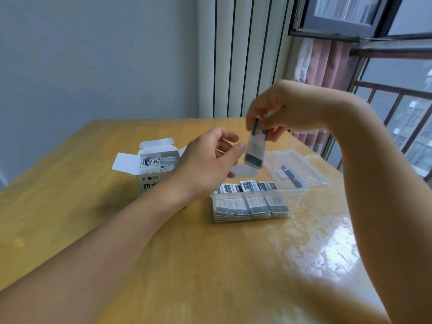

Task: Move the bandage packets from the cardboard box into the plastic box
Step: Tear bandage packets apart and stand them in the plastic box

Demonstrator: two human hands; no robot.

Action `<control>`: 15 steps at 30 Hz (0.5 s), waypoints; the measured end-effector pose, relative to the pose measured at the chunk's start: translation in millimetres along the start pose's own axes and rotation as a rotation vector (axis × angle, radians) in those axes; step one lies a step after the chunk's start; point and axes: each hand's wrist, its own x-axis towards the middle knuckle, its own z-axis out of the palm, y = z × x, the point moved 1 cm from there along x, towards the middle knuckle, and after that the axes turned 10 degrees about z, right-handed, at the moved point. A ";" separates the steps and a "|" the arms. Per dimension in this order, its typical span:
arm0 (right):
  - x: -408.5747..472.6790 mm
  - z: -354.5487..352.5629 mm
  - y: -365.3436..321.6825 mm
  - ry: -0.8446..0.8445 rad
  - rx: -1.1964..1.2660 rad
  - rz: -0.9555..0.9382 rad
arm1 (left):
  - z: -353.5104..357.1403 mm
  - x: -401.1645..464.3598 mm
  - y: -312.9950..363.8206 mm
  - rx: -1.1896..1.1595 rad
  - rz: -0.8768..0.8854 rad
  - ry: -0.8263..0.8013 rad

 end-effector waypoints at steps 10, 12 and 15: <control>31.4 31.3 29.9 -0.238 -0.432 0.245 | 5.4 -8.5 -15.0 0.645 0.372 -0.418; 33.0 34.8 27.0 -0.244 -0.491 0.199 | 7.8 -11.9 -15.1 0.725 0.355 -0.495; 32.4 35.4 27.0 -0.242 -0.505 0.154 | 12.0 -16.0 -16.5 0.836 0.327 -0.587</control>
